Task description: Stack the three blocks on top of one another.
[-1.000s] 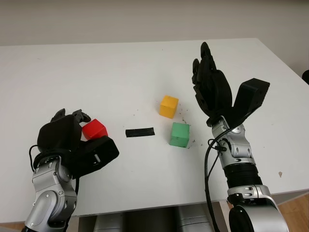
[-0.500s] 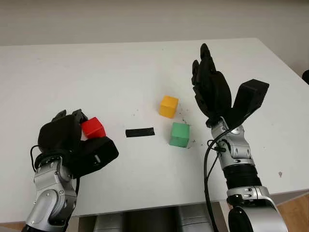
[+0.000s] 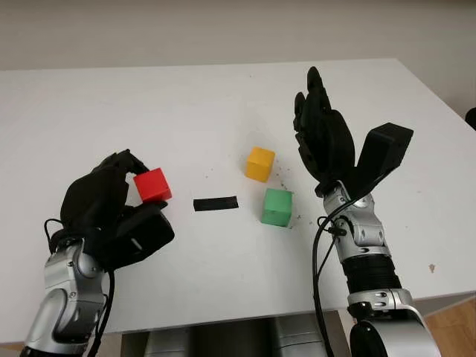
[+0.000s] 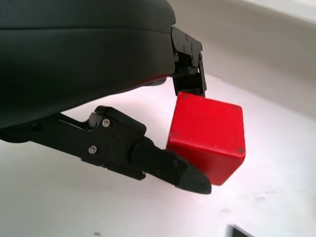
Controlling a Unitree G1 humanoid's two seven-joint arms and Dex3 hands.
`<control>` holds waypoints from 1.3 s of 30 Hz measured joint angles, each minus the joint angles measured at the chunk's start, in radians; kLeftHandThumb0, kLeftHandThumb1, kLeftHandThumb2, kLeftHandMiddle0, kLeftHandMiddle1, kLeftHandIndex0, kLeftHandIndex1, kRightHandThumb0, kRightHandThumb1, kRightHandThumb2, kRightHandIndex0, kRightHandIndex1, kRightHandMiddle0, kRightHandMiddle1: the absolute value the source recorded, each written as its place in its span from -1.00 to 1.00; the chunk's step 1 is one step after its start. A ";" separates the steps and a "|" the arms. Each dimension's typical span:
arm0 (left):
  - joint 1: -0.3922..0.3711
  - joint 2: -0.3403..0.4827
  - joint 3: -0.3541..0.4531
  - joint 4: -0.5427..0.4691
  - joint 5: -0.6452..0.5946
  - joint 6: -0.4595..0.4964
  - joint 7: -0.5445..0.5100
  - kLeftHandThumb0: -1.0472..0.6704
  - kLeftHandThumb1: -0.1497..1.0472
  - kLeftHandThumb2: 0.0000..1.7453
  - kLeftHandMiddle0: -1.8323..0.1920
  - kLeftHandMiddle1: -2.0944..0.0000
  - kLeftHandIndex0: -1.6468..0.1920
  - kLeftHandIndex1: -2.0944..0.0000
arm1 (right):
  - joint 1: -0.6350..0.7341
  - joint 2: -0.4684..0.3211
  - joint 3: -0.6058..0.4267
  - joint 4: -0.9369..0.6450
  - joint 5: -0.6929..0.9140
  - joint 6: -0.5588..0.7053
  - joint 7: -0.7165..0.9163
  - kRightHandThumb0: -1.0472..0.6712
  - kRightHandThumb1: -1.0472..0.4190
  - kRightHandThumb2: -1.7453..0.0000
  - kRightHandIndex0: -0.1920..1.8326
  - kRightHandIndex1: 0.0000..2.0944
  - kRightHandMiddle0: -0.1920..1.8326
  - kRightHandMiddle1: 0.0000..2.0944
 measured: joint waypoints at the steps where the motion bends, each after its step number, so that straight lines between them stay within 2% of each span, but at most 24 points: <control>1: 0.000 -0.004 0.012 -0.009 -0.039 -0.015 -0.003 -0.16 0.96 -0.94 0.62 0.94 0.53 -0.48 | 0.000 0.001 0.000 0.000 0.000 0.000 0.000 -0.68 -1.00 0.13 -1.00 -1.00 -1.00 -1.00; 8: -0.016 -0.021 0.039 -0.021 -0.185 -0.092 0.004 -0.15 0.93 -0.94 0.60 0.94 0.48 -0.41 | 0.001 0.001 0.001 0.000 -0.001 0.000 -0.002 -0.66 -1.00 0.15 -1.00 -1.00 -1.00 -1.00; 12: -0.052 -0.019 0.042 -0.016 -0.270 -0.103 -0.043 -0.15 0.92 -0.94 0.59 0.95 0.47 -0.41 | 0.001 0.001 0.000 0.000 0.003 0.003 0.001 -0.65 -1.00 0.15 -1.00 -1.00 -1.00 -1.00; 15: -0.079 -0.010 0.022 0.002 -0.277 -0.103 -0.071 -0.15 0.90 -0.95 0.61 0.95 0.45 -0.42 | 0.001 0.001 -0.001 0.000 0.010 0.006 0.002 -0.65 -1.00 0.16 -1.00 -1.00 -1.00 -1.00; 17: -0.101 0.002 -0.008 0.023 -0.257 -0.108 -0.081 -0.14 0.90 -0.94 0.64 0.96 0.45 -0.43 | 0.001 0.001 -0.002 0.000 0.012 0.008 0.003 -0.65 -1.00 0.16 -1.00 -1.00 -1.00 -1.00; 22: -0.153 0.055 -0.117 0.094 -0.109 -0.149 -0.084 -0.16 0.90 -0.94 0.69 0.96 0.43 -0.55 | 0.002 0.000 -0.002 -0.001 0.014 0.021 0.004 -0.66 -1.00 0.17 -1.00 -1.00 -1.00 -1.00; 26: -0.202 0.058 -0.186 0.141 -0.039 -0.149 -0.102 -0.13 0.88 -0.94 0.72 0.96 0.43 -0.54 | 0.003 -0.001 -0.003 -0.005 0.015 0.029 0.002 -0.65 -1.00 0.17 -1.00 -1.00 -1.00 -1.00; 31: -0.259 0.054 -0.238 0.182 0.011 -0.132 -0.130 -0.14 0.89 -0.94 0.72 0.95 0.47 -0.55 | 0.004 -0.002 -0.004 -0.012 0.016 0.035 0.002 -0.66 -1.00 0.17 -1.00 -1.00 -1.00 -1.00; 39: -0.296 0.031 -0.296 0.254 0.075 -0.131 -0.123 -0.12 0.89 -0.94 0.74 0.96 0.48 -0.48 | 0.005 -0.001 -0.012 -0.014 0.019 0.035 0.002 -0.66 -1.00 0.18 -1.00 -1.00 -1.00 -1.00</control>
